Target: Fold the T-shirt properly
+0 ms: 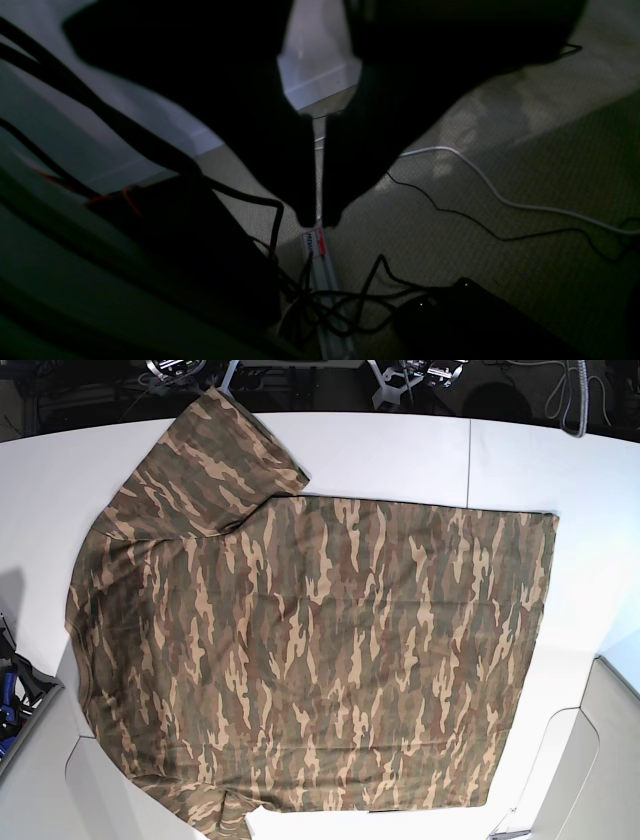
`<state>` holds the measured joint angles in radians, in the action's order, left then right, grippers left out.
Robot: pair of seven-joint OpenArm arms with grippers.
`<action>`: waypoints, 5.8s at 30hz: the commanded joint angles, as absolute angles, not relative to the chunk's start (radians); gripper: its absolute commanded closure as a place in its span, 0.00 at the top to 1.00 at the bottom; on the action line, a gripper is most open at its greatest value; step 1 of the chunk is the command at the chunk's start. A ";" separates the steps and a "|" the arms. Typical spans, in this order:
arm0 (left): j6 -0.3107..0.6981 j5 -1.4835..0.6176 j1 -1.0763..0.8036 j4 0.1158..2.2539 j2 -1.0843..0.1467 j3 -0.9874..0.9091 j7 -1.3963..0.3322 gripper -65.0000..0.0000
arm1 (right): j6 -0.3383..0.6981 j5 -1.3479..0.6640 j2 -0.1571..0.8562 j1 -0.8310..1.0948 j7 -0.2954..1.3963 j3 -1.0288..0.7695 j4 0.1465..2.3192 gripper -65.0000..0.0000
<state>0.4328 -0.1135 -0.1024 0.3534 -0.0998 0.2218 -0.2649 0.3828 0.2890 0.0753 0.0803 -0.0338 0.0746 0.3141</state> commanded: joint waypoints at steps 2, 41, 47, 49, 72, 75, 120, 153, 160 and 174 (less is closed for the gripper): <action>0.442 -0.116 -0.106 0.357 -0.103 0.223 -0.261 0.04 | 0.393 0.288 0.080 0.081 -0.041 0.076 0.319 0.00; 0.490 -0.347 -0.736 1.250 -0.311 0.195 -0.499 0.04 | 0.584 -0.047 0.403 0.732 -0.044 0.076 1.165 0.00; 0.500 -0.371 -0.818 1.393 -0.311 0.080 -0.587 0.04 | 0.584 -0.090 0.458 0.852 -0.044 0.076 1.369 0.00; 0.555 -0.398 -0.842 1.441 -0.311 0.024 -0.615 0.04 | 0.583 -0.103 0.471 0.885 -0.044 0.075 1.436 0.00; 0.645 -0.809 -0.907 1.940 -0.315 -0.591 -0.785 0.37 | 0.578 -0.498 0.466 0.968 0.052 -0.264 1.903 0.06; 0.645 -0.848 -0.887 1.940 -0.319 -0.620 -0.782 0.39 | 0.540 -0.574 0.458 0.921 0.176 -0.311 1.901 0.24; 0.610 -0.792 -0.329 1.409 -0.590 -0.514 -0.690 0.72 | 0.491 -0.670 0.242 0.637 0.411 -0.187 1.638 0.48; 0.698 -0.857 -0.274 1.338 -0.595 -0.365 -0.827 0.00 | 0.505 -0.647 0.165 0.621 0.413 -0.188 1.639 0.00; 0.698 -0.857 -0.277 1.394 -0.640 -0.371 -0.839 0.00 | 0.566 -0.679 0.165 0.627 0.443 -0.230 1.691 0.00; 0.698 -0.874 -0.302 1.595 -0.665 -0.385 -0.759 0.00 | 0.566 -0.844 0.165 0.564 0.595 -0.418 1.916 0.00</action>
